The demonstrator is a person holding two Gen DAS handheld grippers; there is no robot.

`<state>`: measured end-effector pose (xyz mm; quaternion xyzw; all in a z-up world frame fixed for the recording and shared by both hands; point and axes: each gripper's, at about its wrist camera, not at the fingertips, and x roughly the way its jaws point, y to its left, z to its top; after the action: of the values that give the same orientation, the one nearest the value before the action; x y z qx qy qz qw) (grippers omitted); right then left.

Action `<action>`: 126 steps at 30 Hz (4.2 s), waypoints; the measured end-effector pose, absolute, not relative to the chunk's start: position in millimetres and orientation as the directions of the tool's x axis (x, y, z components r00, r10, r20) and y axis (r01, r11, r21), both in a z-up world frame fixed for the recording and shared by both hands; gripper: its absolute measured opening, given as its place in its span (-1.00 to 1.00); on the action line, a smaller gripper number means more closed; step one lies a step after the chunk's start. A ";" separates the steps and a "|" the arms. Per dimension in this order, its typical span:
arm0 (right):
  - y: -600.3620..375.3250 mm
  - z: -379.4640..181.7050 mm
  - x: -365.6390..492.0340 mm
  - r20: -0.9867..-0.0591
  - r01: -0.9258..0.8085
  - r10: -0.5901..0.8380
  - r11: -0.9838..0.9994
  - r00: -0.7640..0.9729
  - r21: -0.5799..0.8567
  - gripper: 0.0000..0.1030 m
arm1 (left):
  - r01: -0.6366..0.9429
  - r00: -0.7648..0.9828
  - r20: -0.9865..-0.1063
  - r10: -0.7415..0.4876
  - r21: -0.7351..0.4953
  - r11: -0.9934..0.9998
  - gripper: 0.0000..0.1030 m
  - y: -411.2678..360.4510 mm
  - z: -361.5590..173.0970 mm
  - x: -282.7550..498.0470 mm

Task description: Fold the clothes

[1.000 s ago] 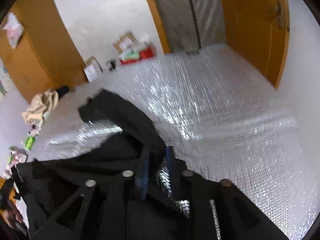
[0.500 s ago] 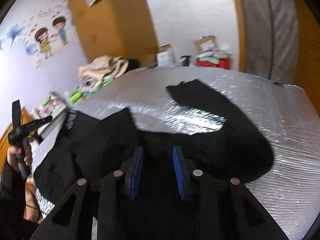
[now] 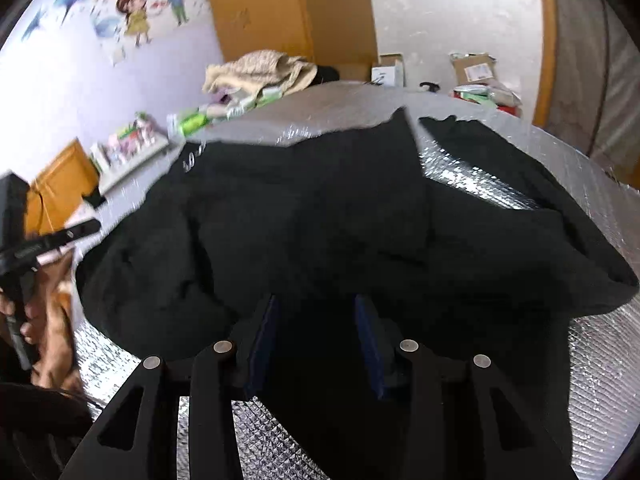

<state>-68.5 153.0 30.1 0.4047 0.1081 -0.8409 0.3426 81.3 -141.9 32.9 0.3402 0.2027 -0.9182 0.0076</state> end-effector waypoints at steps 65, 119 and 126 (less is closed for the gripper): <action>396.2 87.7 -44.0 -0.593 -0.096 -0.059 -0.969 -0.803 0.226 -0.59 | 0.256 -0.777 -0.629 0.003 -0.320 -0.912 -0.54 -155.9 23.2 104.4; 118.8 74.8 -40.3 -0.660 0.838 -0.678 -0.528 -0.322 0.134 -0.48 | 0.535 -0.715 -0.674 -0.184 -0.359 -0.765 -0.94 -281.3 20.4 101.9; 90.5 101.0 -82.4 -0.559 0.825 -0.762 -0.518 -0.326 0.225 -0.48 | 0.469 -0.786 -0.610 -0.097 -0.487 -0.737 -0.55 -263.6 25.9 120.9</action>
<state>-82.4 90.5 101.0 0.3136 0.0503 -0.8127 0.4885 120.9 -263.6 25.9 0.2851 0.3259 -0.8872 0.1597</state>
